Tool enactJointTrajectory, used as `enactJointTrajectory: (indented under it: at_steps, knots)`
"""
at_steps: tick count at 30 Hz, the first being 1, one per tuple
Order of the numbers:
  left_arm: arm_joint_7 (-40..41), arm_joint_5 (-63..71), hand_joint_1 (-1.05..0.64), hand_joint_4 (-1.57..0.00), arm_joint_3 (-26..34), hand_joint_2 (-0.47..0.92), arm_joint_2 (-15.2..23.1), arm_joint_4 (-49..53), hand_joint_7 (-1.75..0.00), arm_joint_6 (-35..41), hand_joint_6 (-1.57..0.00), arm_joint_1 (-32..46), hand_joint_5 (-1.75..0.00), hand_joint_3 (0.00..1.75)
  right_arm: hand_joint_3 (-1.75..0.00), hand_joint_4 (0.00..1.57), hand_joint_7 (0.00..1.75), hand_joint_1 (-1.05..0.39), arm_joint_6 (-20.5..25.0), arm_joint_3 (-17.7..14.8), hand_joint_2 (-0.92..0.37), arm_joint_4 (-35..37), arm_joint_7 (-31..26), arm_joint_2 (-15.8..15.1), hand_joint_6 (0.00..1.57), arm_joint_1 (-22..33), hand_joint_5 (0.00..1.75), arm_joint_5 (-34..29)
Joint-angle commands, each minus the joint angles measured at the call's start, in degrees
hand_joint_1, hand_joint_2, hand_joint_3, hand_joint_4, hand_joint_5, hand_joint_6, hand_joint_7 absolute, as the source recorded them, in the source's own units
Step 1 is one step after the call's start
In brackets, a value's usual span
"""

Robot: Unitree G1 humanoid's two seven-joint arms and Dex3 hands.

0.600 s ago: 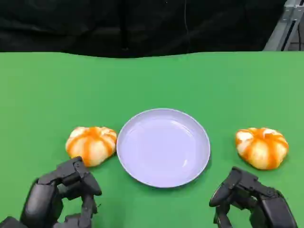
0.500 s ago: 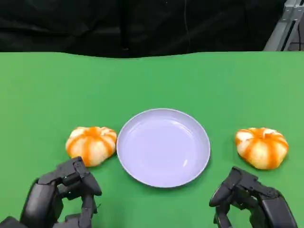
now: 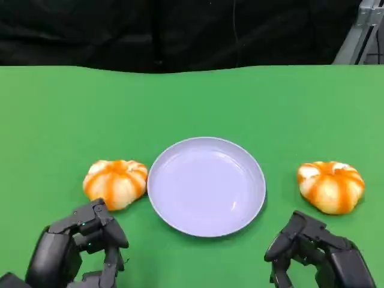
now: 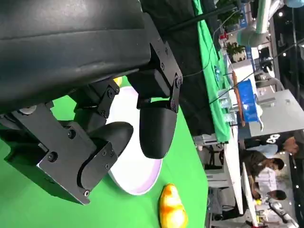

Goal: Grasp the bread from the table and place it into the plate.

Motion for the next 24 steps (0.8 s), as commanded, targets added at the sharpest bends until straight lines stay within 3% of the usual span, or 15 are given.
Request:
enactJointTrajectory:
  at_steps: [1,3,4,6,9,10,11,13,17,20,24]
  knots:
    - [-0.9,-1.3,-0.05,-0.83,0.9,0.36,0.9,-0.1,-1.41,0.3,-0.79,-0.4,-1.59,1.44,-1.36,0.65,1.52,-0.01,-0.6,-0.4,-0.35,0.0,-0.1,-0.3,0.66,0.1,1.73,0.2]
    - [-1.0,-1.3,-0.05,-0.83,1.0,0.36,0.9,0.0,-1.39,0.3,-0.8,-0.4,-1.58,1.43,-1.37,0.65,1.52,-0.01,-0.6,-0.4,-0.35,0.0,-0.1,-0.3,0.66,0.1,1.73,0.2]
    - [1.9,6.7,-0.09,-0.76,0.7,0.38,2.9,-1.4,-1.29,2.8,-0.73,-1.6,-1.5,1.35,-1.37,0.65,1.52,-0.01,-0.4,-0.4,-0.35,-0.1,-0.1,-0.3,0.66,0.3,1.72,0.2]
    - [5.5,17.2,-0.21,-0.57,0.4,0.6,5.1,-3.4,-0.69,6.3,-0.65,-3.1,-1.12,0.83,-1.37,0.64,1.5,-0.01,0.0,-0.3,-0.36,-0.3,-0.1,-0.3,0.66,0.5,1.71,0.2]
    - [6.9,20.7,-0.24,-0.53,0.1,0.67,5.3,-4.5,-0.49,8.2,-0.66,-3.3,-1.02,0.67,-1.36,0.64,1.5,-0.01,0.0,-0.3,-0.36,-0.4,-0.1,-0.3,0.66,0.5,1.71,0.3]
    - [8.8,29.7,-0.24,-0.52,-1.0,0.67,8.2,-5.0,-0.48,10.4,-0.66,-5.7,-1.02,0.66,-1.36,0.64,1.5,-0.01,-0.3,-0.2,-0.37,-0.2,-0.1,-0.2,0.66,0.5,1.71,0.2]
    - [10.2,37.1,-0.35,-0.4,-2.0,0.78,10.5,-5.4,-0.32,12.3,-0.54,-7.7,-0.86,0.37,-1.35,0.65,1.5,-0.03,-0.5,-0.1,-0.36,-0.1,-0.1,-0.2,0.66,0.4,1.71,0.1]
    - [11.7,45.3,-0.42,-0.33,-3.0,0.89,12.8,-5.7,-0.17,14.6,-0.49,-9.8,-0.74,0.12,-1.35,0.65,1.51,-0.04,-0.8,0.0,-0.36,0.1,-0.2,-0.2,0.66,0.4,1.72,0.0]
    - [12.5,47.1,-0.44,-0.31,-3.8,0.92,12.7,-6.0,-0.13,16.1,-0.48,-10.0,-0.71,0.05,-1.34,0.64,1.51,-0.04,-0.8,0.0,-0.37,0.1,-0.2,-0.2,0.65,0.4,1.72,0.0]
    - [9.2,57.0,-0.53,-0.23,-8.5,0.92,13.9,-2.7,-0.07,23.2,-0.39,-17.9,-0.68,0.03,-1.34,0.64,1.51,-0.05,0.3,0.4,-0.37,-0.6,-0.5,0.4,0.65,0.7,1.72,0.1]
    - [8.0,60.5,-0.55,-0.19,-11.6,0.92,13.9,0.5,-0.05,27.4,-0.37,-21.8,-0.69,0.02,-1.34,0.64,1.5,-0.05,0.4,0.6,-0.38,-0.7,-0.7,0.6,0.65,0.8,1.71,-0.2]
